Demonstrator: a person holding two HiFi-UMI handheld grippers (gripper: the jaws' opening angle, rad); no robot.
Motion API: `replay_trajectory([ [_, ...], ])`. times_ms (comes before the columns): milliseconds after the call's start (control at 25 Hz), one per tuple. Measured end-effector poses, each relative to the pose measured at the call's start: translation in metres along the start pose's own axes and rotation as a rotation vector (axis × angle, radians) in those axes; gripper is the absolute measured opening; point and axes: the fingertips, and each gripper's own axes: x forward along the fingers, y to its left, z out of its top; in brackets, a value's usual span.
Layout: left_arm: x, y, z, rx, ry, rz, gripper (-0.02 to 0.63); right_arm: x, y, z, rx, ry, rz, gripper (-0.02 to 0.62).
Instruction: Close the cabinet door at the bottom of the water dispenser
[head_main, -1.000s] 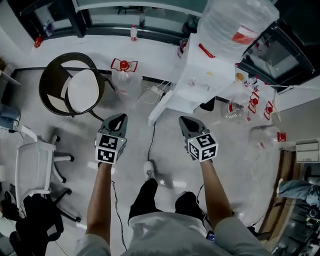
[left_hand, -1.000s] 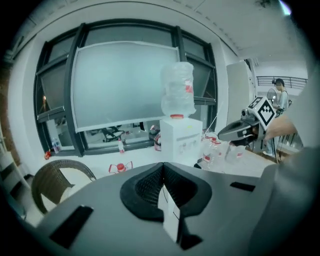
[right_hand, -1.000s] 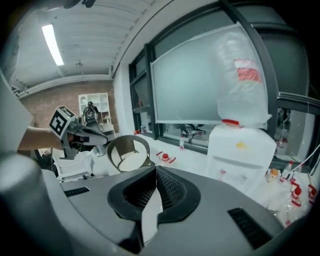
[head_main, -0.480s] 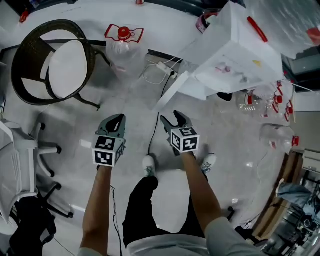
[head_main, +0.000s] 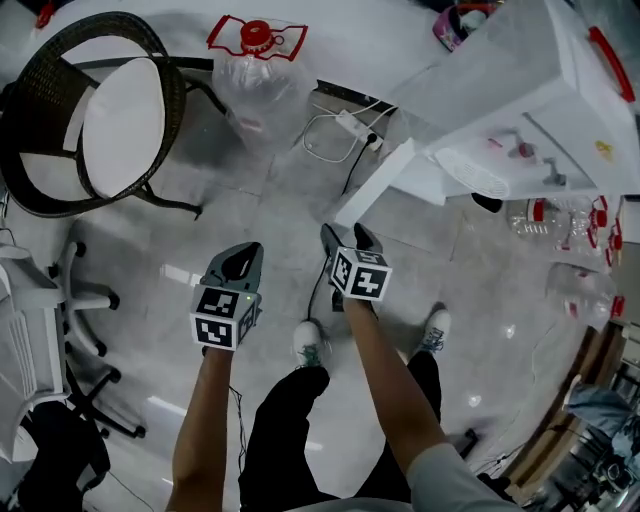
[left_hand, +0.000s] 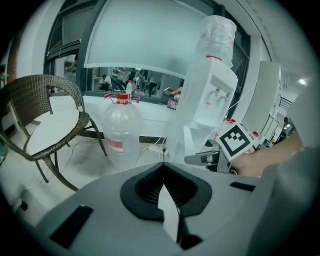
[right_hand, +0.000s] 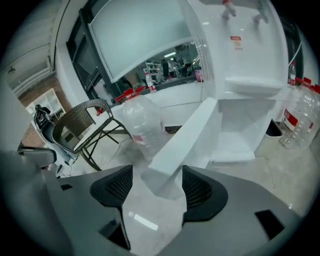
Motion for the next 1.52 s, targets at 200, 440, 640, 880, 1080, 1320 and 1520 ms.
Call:
replay_trajectory([
  [200, 0.022, -0.021, 0.014, -0.008, -0.036, -0.047, 0.017, 0.002, -0.006, -0.005, -0.012, 0.025, -0.025, 0.287],
  [440, 0.039, -0.061, 0.025, 0.022, -0.043, -0.111, 0.017, -0.021, -0.025, -0.021, 0.012, 0.032, 0.022, 0.261],
  [640, 0.052, -0.113, 0.018, 0.007, -0.010, -0.155, 0.017, -0.060, -0.073, -0.043, -0.003, 0.048, 0.026, 0.249],
  [880, 0.091, -0.189, 0.010, 0.012, 0.006, -0.225, 0.017, -0.104, -0.166, -0.051, -0.053, -0.018, -0.094, 0.235],
  [1080, 0.129, -0.251, 0.016, 0.042, 0.017, -0.266, 0.017, -0.122, -0.249, -0.067, -0.069, -0.002, -0.193, 0.187],
  [1320, 0.177, -0.299, 0.028, 0.047, 0.035, -0.259, 0.017, -0.117, -0.322, -0.038, -0.198, -0.025, -0.149, 0.130],
  [1520, 0.215, -0.314, 0.051, -0.007, 0.026, -0.209, 0.017, -0.103, -0.367, -0.004, -0.243, -0.034, -0.103, 0.144],
])
